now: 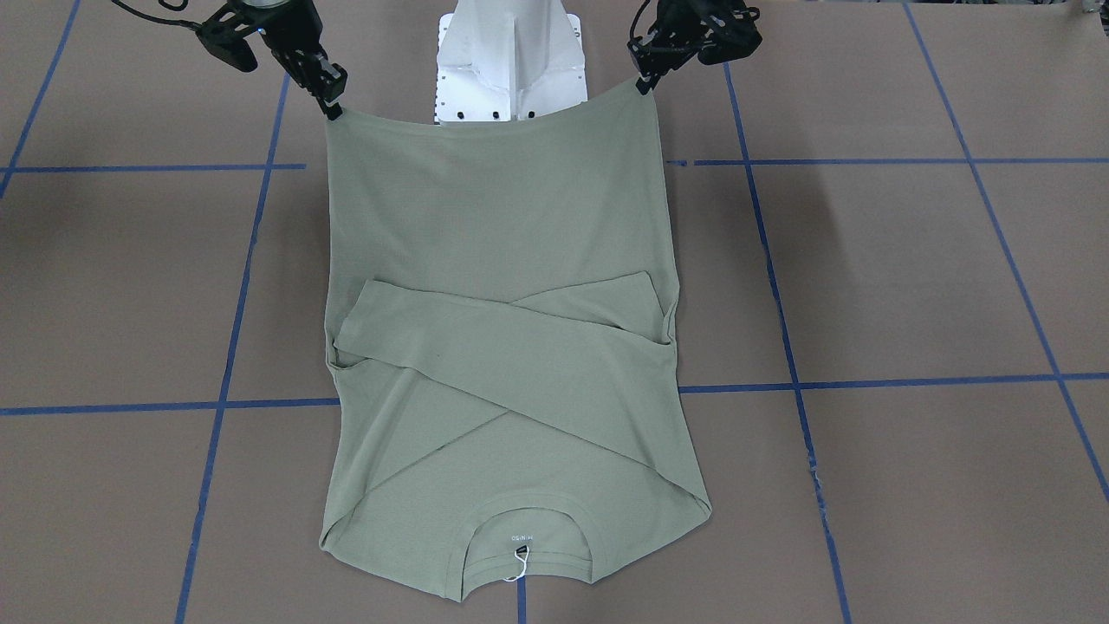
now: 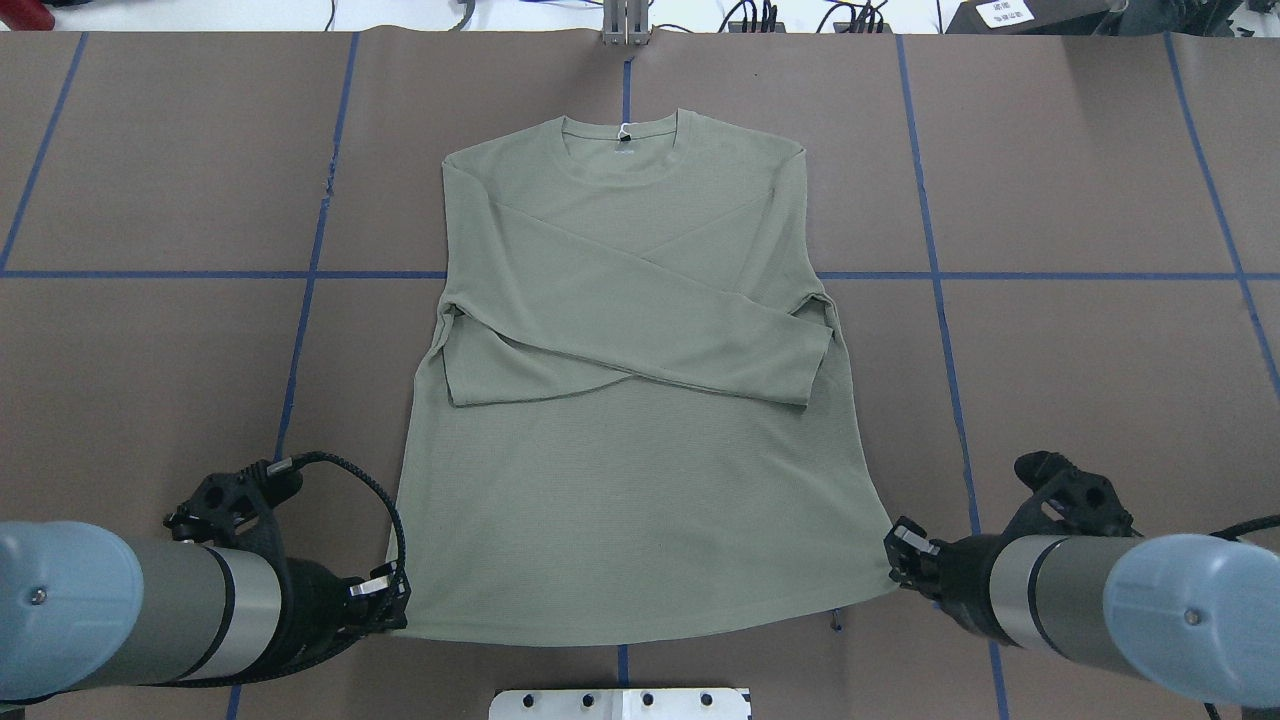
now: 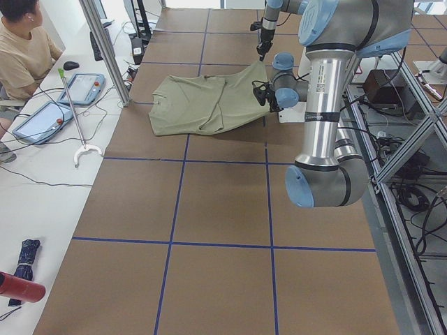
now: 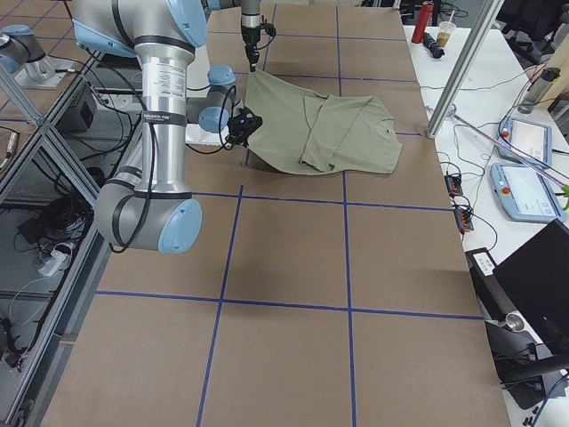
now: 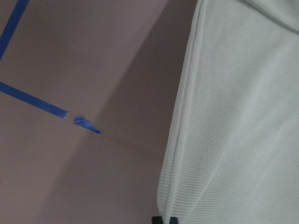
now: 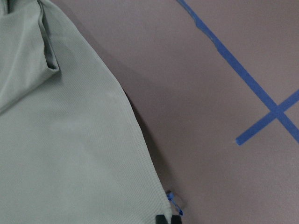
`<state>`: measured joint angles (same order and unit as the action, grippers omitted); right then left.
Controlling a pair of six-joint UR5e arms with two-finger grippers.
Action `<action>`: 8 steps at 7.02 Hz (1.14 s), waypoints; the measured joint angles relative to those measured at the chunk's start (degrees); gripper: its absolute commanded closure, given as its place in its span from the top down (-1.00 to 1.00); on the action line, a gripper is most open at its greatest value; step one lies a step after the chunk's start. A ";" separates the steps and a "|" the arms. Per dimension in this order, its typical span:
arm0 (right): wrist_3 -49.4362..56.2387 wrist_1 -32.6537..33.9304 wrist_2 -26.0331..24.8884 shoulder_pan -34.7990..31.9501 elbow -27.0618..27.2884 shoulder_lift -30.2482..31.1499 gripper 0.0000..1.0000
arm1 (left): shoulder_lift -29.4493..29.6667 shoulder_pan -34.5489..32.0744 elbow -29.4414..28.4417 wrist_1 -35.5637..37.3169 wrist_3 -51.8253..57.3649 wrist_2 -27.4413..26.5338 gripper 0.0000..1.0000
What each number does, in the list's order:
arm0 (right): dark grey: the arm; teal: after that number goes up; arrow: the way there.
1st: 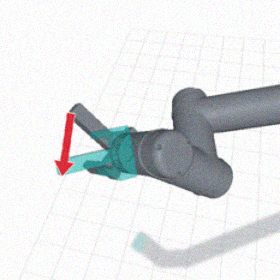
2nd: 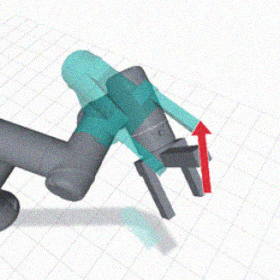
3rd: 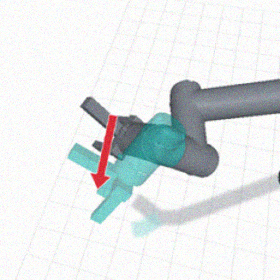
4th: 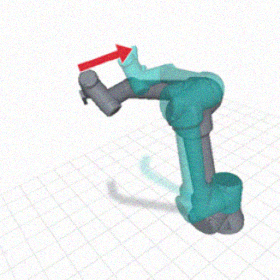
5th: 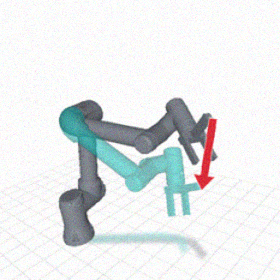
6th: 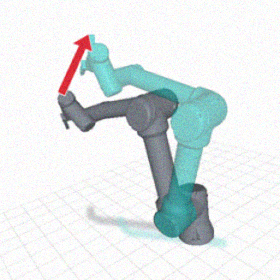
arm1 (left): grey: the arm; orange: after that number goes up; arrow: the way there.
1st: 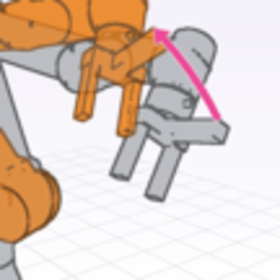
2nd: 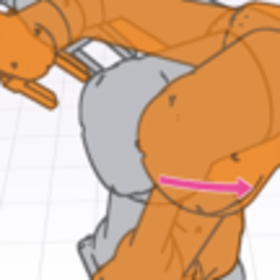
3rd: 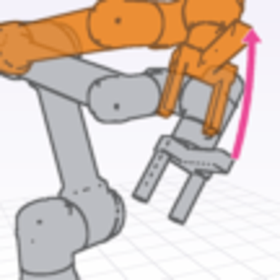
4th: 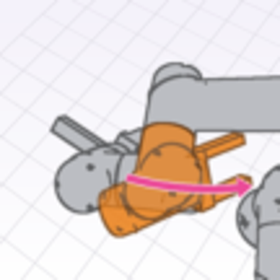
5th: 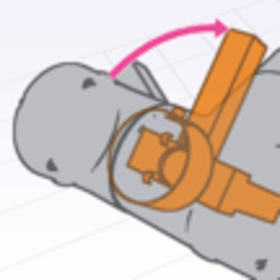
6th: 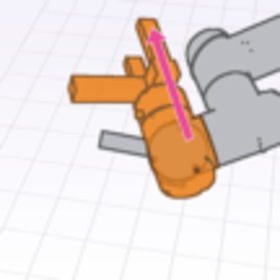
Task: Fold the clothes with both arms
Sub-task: 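Lift the hem with both grippers and fold it toward the collar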
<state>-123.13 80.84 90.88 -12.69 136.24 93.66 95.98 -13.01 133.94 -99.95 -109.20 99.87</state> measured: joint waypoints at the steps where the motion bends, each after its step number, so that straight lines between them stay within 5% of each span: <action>1: 4.34 0.01 1.38 -4.96 -1.52 -2.22 -1.00 | 2.33 -3.50 -0.85 0.02 2.93 0.01 -1.00; 4: 21.48 0.01 12.74 -23.95 -18.46 -17.57 -1.00 | 12.62 -18.62 -12.52 -0.11 15.18 1.02 -1.00; 8: 33.38 -0.56 14.71 -34.09 -46.67 -36.38 -1.00 | 20.73 -30.28 -35.69 -13.07 22.89 2.01 -1.00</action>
<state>-89.75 80.29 105.59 -46.78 89.57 57.29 116.70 -43.29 98.25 -113.02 -86.30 101.88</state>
